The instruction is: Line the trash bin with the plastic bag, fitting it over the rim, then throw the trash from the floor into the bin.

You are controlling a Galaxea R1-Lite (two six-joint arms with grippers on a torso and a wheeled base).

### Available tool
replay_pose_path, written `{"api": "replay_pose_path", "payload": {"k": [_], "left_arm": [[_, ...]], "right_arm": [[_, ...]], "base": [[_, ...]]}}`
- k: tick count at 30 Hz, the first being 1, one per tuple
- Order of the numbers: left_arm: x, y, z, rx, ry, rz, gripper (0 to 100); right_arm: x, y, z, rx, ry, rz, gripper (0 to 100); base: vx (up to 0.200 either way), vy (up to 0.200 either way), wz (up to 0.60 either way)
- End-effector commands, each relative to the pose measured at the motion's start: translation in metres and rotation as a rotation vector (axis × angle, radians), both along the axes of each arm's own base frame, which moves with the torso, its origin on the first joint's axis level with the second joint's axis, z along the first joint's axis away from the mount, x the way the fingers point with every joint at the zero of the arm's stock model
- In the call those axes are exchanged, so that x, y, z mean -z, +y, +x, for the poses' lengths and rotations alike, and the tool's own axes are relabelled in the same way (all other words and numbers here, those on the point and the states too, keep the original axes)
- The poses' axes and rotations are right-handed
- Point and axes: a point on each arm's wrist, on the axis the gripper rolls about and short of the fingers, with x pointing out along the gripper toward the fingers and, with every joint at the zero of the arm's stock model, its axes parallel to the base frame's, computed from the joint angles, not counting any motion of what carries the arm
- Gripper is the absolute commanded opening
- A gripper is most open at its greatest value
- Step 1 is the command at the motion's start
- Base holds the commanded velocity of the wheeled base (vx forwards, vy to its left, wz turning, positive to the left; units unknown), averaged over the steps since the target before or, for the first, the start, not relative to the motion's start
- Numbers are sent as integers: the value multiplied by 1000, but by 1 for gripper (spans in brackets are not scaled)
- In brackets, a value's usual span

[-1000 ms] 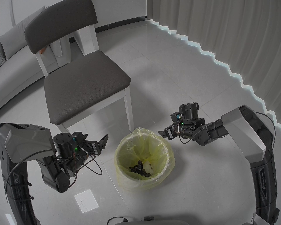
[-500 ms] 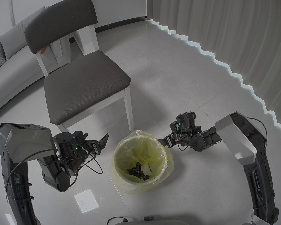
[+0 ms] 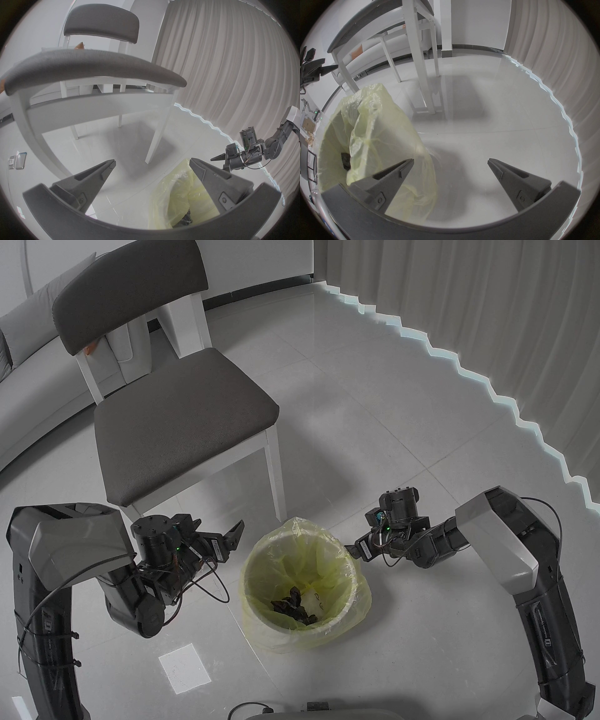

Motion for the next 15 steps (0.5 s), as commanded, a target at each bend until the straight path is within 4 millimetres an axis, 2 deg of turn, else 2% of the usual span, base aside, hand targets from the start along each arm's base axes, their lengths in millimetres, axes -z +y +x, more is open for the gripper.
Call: {"api": "replay_pose_path", "payload": {"k": [1, 2, 5, 10, 15], "left_arm": [[16, -12, 23, 30, 35, 8, 100], [19, -17, 32, 59, 52, 9, 100], [26, -28, 48, 101, 74, 10, 100], [39, -42, 64, 141, 97, 14, 100], [51, -52, 64, 182, 114, 17, 100]], "right_arm": [[-29, -27, -6, 33, -18, -19, 100], [-48, -38, -12, 41, -33, -27, 100], [-70, -49, -26, 52, -39, -31, 100], [-89, -60, -48, 66, -44, -37, 100], [-99, -66, -68, 59, -70, -47, 100]], "base": [[0, 0, 0], [0, 0, 0], [0, 0, 0], [0, 0, 0], [0, 0, 0]]}}
